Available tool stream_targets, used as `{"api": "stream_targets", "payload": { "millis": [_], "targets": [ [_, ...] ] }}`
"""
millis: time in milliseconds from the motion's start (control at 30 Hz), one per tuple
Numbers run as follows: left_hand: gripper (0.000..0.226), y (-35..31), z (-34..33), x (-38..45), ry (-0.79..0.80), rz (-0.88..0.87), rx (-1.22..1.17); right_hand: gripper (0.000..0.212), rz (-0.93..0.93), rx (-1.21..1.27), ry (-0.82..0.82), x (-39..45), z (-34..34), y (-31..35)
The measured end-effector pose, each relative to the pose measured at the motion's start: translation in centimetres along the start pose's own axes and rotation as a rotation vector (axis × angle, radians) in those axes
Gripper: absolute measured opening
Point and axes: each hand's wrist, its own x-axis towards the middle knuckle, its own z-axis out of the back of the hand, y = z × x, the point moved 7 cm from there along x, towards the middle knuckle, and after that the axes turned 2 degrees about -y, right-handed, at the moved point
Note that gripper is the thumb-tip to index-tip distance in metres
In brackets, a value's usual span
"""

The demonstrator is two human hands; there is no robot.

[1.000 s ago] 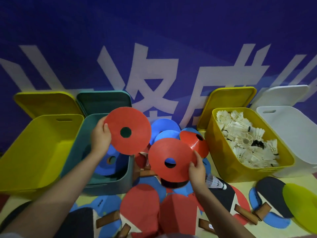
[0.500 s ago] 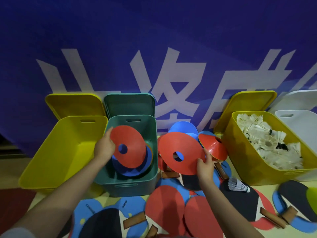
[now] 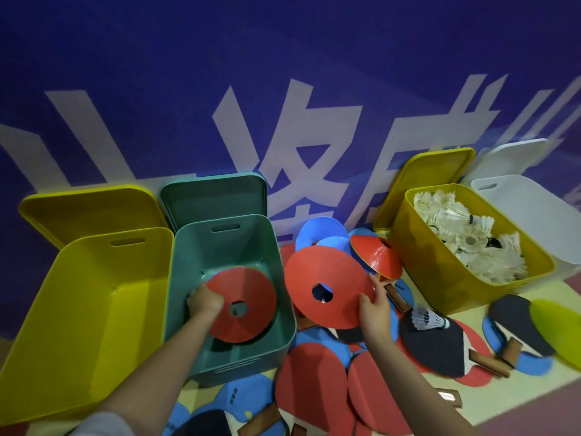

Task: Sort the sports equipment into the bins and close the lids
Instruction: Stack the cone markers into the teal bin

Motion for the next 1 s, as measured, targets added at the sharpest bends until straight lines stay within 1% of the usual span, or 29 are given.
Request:
{"api": "stream_targets", "payload": {
  "millis": [67, 167, 233, 300, 367, 433, 500, 533, 600, 633, 700, 767, 867, 933, 1000],
  "targets": [
    [0.048, 0.2, -0.9, -0.1, 0.04, 0.013, 0.002, 0.054, 0.017, -0.015, 0.0, -0.2, -0.1, 0.4],
    [0.047, 0.8, -1.0, 0.7, 0.047, 0.011, -0.083, 0.054, 0.046, -0.028, -0.015, -0.1, -0.3, 1.4],
    [0.05, 0.5, -0.6, 1.0, 0.057, 0.012, -0.145, 0.054, 0.082, -0.014, -0.022, -0.2, -0.8, 2.8],
    [0.057, -1.0, 0.7, 0.5, 0.058, -0.05, -0.209, 0.053, 0.137, 0.016, -0.002, -0.6, -2.0, 4.9],
    [0.054, -3.0, 3.2, -0.2, -0.009, -0.19, -0.256, 0.052, 0.223, 0.0, 0.041, -1.2, -3.7, 7.5],
    [0.048, -4.3, 6.7, -1.2, -0.146, -0.375, -0.284, 0.053, 0.325, -0.062, 0.109, -2.1, -6.0, 10.2],
    [0.044, -4.5, 9.8, -2.5, -0.29, -0.536, -0.293, 0.055, 0.418, -0.185, 0.198, -3.0, -8.9, 12.2],
    [0.045, -4.0, 10.8, -2.8, -0.337, -0.559, -0.278, 0.056, 0.469, -0.273, 0.242, -3.4, -10.6, 12.9],
    [0.05, -2.1, 11.3, -2.8, -0.359, -0.497, -0.205, 0.06, 0.568, -0.458, 0.333, -4.1, -14.6, 13.3],
    [0.054, -1.0, 11.0, -2.7, -0.327, -0.433, -0.175, 0.062, 0.587, -0.536, 0.379, -4.5, -16.6, 13.0],
    [0.059, 0.5, 9.9, -2.7, -0.228, -0.332, -0.187, 0.068, 0.547, -0.657, 0.465, -5.0, -20.0, 11.4],
    [0.06, 0.9, 9.4, -3.0, -0.171, -0.312, -0.226, 0.074, 0.49, -0.748, 0.523, -5.3, -22.4, 9.4],
    [0.059, 1.1, 9.8, -3.1, -0.187, -0.297, -0.238, 0.081, 0.392, -0.84, 0.553, -5.2, -24.2, 6.4],
    [0.058, 1.2, 10.0, -3.2, -0.202, -0.278, -0.246, 0.076, 0.34, -0.878, 0.547, -4.9, -24.6, 4.3],
    [0.058, 1.3, 10.1, -3.5, -0.203, -0.265, -0.255, 0.065, 0.334, -0.966, 0.496, -4.4, -24.5, 2.3]
  ]
}}
